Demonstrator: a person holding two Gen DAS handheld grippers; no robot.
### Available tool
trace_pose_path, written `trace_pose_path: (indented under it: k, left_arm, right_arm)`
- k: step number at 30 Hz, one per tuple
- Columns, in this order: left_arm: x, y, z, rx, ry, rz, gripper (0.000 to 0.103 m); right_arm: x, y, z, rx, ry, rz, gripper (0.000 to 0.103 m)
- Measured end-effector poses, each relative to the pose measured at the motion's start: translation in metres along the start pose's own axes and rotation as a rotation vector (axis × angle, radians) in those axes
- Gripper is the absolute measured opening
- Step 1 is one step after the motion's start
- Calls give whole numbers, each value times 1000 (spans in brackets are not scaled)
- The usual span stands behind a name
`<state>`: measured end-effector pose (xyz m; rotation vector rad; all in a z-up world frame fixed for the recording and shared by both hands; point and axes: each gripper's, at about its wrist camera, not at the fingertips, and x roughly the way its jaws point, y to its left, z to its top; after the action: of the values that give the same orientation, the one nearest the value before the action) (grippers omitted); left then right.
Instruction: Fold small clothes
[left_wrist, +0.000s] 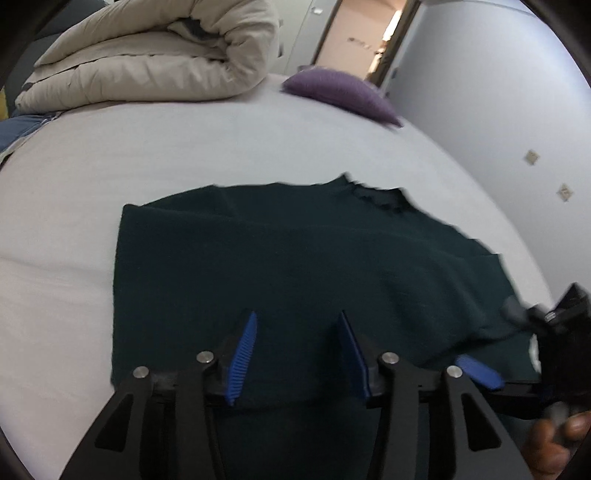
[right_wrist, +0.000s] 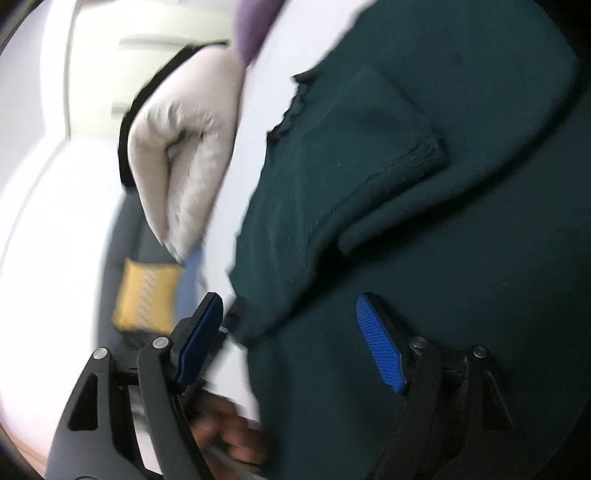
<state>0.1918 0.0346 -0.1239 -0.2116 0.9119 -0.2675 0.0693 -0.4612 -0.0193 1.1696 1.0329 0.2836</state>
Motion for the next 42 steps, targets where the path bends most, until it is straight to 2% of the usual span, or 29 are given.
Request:
trace_pose_path:
  k: [7, 13, 17, 20, 22, 24, 27, 30, 32, 35, 38, 40, 42]
  left_arm:
    - [6, 41, 14, -147, 0, -51, 47]
    - [5, 46, 12, -169, 4, -80, 46]
    - [4, 52, 13, -204, 6, -107, 46]
    - [3, 48, 13, -184, 11, -99, 47]
    - [2, 45, 13, -173, 8, -95, 52]
    - [2, 39, 13, -167, 3, -95, 58]
    - [8, 36, 13, -146, 17, -77, 58]
    - [12, 36, 14, -152, 24, -84, 58]
    - [15, 37, 17, -155, 33, -92, 58]
    - [19, 39, 22, -161, 43, -110, 58]
    - [17, 43, 22, -181, 43, -137, 58]
    - [16, 43, 20, -181, 37, -145, 58]
    - [17, 42, 18, -179, 30, -141, 58]
  right_arm:
    - [28, 5, 20, 81, 6, 21, 75]
    - [61, 18, 20, 123, 56, 127, 75]
    - [73, 34, 5, 87, 100, 206, 75]
    - [70, 45, 0, 62, 108, 285, 76]
    - [65, 52, 8, 45, 98, 271, 76]
    - [65, 58, 21, 25, 126, 215, 76]
    - [65, 64, 39, -19, 156, 138, 76]
    - [57, 75, 49, -173, 173, 35, 76]
    - [54, 85, 41, -338, 181, -65, 76]
    - [59, 104, 7, -733, 177, -294, 76]
    - [64, 108, -30, -1020, 223, -400, 72]
    - [67, 106, -56, -1221, 226, -498, 64]
    - [74, 101, -73, -1365, 225, -590, 55]
